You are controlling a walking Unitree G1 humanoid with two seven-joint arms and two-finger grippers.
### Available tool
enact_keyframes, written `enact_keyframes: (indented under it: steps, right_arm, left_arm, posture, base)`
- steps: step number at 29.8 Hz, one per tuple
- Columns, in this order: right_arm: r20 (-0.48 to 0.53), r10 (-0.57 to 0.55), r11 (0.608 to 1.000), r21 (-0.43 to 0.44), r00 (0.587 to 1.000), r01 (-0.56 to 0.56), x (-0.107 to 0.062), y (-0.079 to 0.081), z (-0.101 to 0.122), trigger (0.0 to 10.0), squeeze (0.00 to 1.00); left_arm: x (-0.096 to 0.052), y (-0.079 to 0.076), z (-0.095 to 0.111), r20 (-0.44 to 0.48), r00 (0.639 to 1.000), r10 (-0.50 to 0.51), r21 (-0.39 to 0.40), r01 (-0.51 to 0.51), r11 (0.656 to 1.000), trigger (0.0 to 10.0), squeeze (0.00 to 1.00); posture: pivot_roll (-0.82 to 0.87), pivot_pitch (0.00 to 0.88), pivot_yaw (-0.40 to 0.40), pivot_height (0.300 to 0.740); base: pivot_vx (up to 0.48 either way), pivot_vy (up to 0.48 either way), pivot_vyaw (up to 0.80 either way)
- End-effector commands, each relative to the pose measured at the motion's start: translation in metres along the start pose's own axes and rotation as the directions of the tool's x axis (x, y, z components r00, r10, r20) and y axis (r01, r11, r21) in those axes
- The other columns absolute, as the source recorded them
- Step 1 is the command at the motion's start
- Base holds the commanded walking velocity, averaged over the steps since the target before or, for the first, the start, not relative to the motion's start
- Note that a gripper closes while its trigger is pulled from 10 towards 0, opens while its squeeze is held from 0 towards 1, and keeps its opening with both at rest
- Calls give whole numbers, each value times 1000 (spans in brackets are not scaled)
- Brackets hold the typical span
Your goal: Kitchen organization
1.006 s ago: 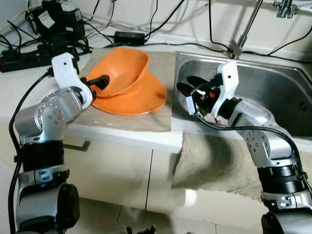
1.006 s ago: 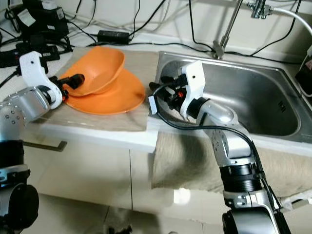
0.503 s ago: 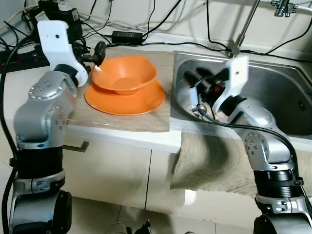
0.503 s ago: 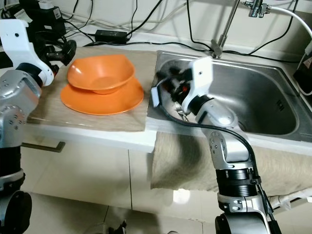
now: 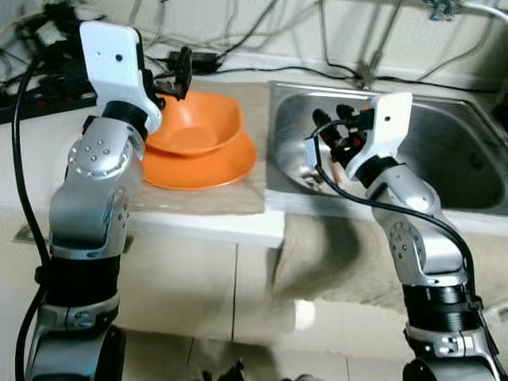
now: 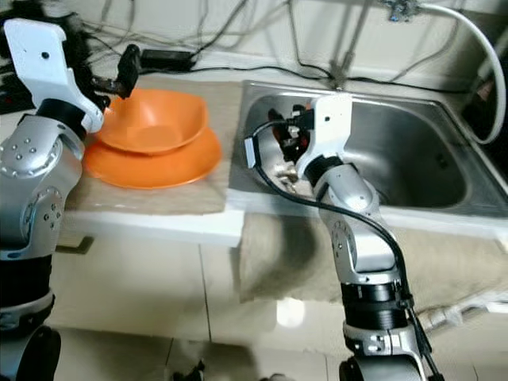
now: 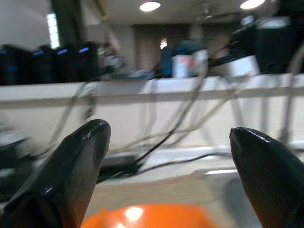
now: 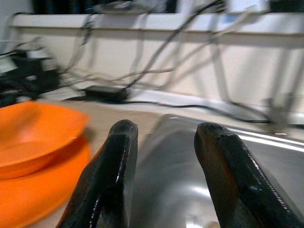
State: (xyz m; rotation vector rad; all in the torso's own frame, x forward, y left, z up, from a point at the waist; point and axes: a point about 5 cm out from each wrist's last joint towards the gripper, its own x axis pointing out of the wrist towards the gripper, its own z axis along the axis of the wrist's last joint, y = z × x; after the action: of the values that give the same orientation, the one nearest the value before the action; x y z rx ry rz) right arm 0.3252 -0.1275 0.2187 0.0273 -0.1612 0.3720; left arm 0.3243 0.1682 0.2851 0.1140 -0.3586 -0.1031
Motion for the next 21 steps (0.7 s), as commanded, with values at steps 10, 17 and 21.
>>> enact_keyframes:
  steps: [10, 17, 21]
  right_arm:
    - [-4, 75, 997, -26, 997, -75, -1, 8, 3, 10000, 0]
    - [-22, 120, 992, -31, 992, -121, -2, 11, 0, 10000, 0]
    - [-38, 165, 986, -29, 986, -166, -5, 13, -2, 10000, 0]
  left_arm:
    - [0, 3, 2, 16, 1000, 19, 21, -19, 1000, 10000, 0]
    - [-2, 13, -2, -9, 998, 69, 55, -68, 996, 10000, 0]
    - [-6, 29, 2, -5, 994, 106, 73, -106, 992, 10000, 0]
  posture:
    - [-9, 0, -39, 740]
    - [-8, 0, -43, 740]
    - [-8, 0, -45, 740]
  base:
    - [376, 0, 0]
    - [154, 0, 0]
    - [0, 0, 0]
